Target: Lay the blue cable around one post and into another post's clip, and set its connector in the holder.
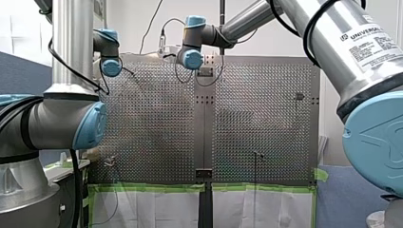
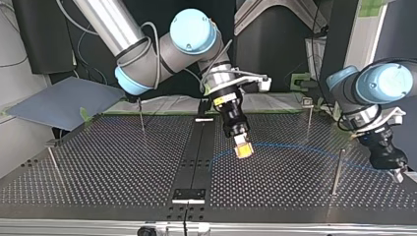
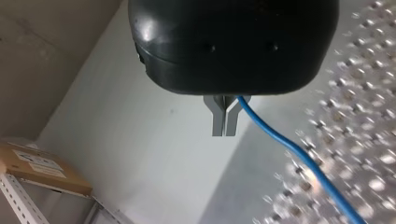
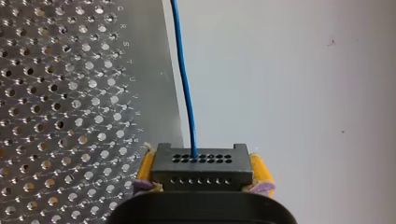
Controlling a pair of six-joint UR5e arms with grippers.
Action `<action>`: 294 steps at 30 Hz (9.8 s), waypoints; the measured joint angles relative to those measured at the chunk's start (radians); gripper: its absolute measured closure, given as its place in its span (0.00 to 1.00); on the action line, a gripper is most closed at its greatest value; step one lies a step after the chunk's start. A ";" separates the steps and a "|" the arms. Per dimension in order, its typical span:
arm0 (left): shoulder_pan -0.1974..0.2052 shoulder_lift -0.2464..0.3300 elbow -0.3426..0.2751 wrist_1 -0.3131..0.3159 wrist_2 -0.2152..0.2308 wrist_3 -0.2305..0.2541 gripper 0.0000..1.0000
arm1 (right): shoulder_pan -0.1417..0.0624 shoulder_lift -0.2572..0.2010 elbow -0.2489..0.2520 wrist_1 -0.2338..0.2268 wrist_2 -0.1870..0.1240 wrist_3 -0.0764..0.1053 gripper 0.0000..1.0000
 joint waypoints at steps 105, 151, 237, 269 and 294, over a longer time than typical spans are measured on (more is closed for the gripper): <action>-0.099 -0.179 -0.054 0.025 0.003 0.081 0.26 | -0.396 0.024 0.327 -0.137 0.101 0.200 1.00; -0.135 -0.181 -0.058 0.025 -0.030 0.087 0.26 | -0.640 0.103 0.727 -0.538 0.239 0.193 1.00; -0.211 -0.181 -0.060 0.012 -0.042 0.136 0.26 | -0.885 0.389 0.838 -0.834 -0.308 0.240 1.00; -0.149 0.020 -0.249 -0.123 -0.085 0.045 0.23 | -0.880 0.392 0.837 -0.814 -0.310 0.241 1.00; -0.146 0.243 -0.137 -0.346 -0.135 0.250 0.20 | -0.874 0.392 0.835 -0.811 -0.309 0.242 1.00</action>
